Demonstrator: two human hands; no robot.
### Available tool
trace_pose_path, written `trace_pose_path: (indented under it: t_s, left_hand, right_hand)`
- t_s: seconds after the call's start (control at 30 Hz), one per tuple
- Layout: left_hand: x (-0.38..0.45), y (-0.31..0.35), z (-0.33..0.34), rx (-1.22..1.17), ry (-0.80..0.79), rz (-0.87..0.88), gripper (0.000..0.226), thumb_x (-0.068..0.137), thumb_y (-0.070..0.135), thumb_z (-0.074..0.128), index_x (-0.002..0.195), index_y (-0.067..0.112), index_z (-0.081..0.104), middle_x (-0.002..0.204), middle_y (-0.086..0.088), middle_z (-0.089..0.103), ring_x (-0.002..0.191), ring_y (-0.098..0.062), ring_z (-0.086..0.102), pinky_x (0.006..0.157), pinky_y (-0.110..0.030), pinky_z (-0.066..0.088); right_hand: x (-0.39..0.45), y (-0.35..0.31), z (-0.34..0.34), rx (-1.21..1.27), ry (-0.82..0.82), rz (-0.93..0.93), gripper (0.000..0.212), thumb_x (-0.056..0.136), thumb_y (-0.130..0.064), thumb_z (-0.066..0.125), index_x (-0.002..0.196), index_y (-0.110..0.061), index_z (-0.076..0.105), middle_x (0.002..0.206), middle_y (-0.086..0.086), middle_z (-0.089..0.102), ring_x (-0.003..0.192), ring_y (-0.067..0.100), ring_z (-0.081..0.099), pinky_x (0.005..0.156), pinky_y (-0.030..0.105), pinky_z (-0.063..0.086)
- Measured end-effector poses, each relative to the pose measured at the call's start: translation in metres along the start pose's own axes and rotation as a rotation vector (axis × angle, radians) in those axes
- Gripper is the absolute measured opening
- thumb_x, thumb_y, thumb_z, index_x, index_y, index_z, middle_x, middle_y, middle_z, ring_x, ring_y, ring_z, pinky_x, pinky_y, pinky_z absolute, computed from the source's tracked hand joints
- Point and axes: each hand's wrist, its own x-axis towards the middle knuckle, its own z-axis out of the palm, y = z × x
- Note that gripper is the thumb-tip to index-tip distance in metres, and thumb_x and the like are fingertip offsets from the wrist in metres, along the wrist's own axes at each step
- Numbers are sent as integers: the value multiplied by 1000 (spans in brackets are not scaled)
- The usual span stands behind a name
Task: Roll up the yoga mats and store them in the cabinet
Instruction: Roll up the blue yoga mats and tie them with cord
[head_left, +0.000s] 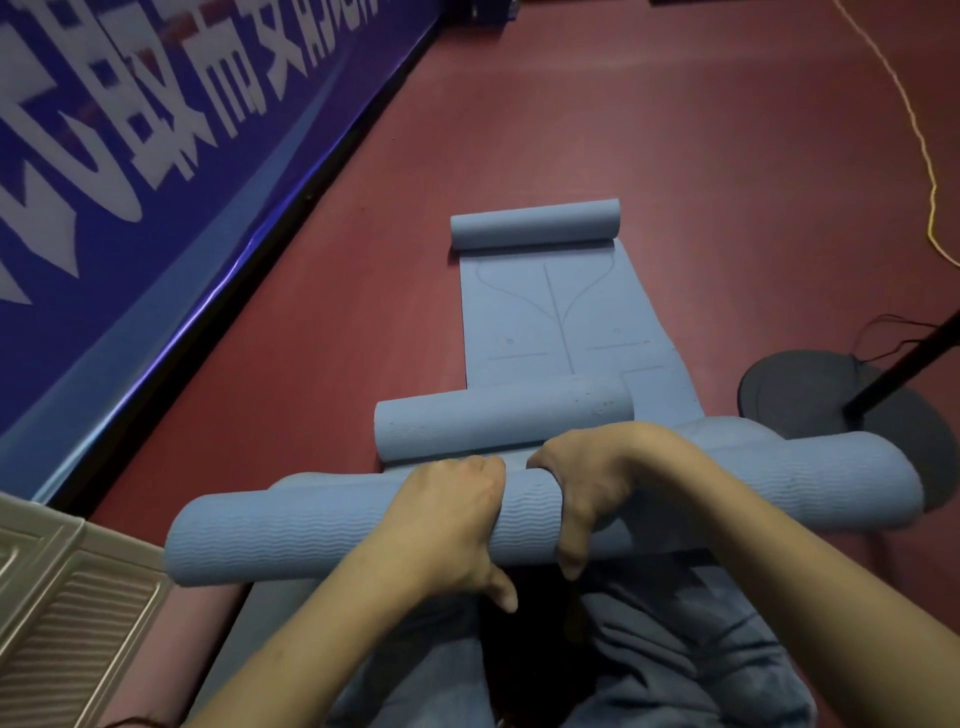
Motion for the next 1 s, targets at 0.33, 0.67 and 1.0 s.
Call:
trace_pose_path:
  t_s: [0.33, 0.67, 1.0]
  left_hand:
    - [10, -1, -4, 29, 9, 0, 61, 60, 54, 81, 94, 21, 42, 97, 1, 65, 80, -27, 60, 65, -35, 41]
    - [24, -16, -13, -62, -76, -29, 61, 53, 59, 84, 93, 23, 55, 88, 0, 65, 80, -26, 60, 68, -38, 53]
    - [27, -33, -3, -174, 24, 55, 106, 53, 81, 78, 142, 34, 45, 128, 12, 50, 120, -12, 46, 99, -35, 44]
  right_hand:
    - [-23, 0, 26, -169, 376, -1, 79, 50, -67, 78, 119, -40, 52, 110, -16, 62, 102, 12, 57, 87, 33, 47]
    - [-7, 5, 70, -401, 781, -15, 75, 55, -63, 75, 117, -26, 54, 99, -8, 62, 94, 23, 62, 94, 39, 39]
    - [-15, -6, 34, -389, 581, -14, 63, 60, -56, 77, 106, -27, 46, 104, -7, 66, 95, 22, 65, 67, 32, 33]
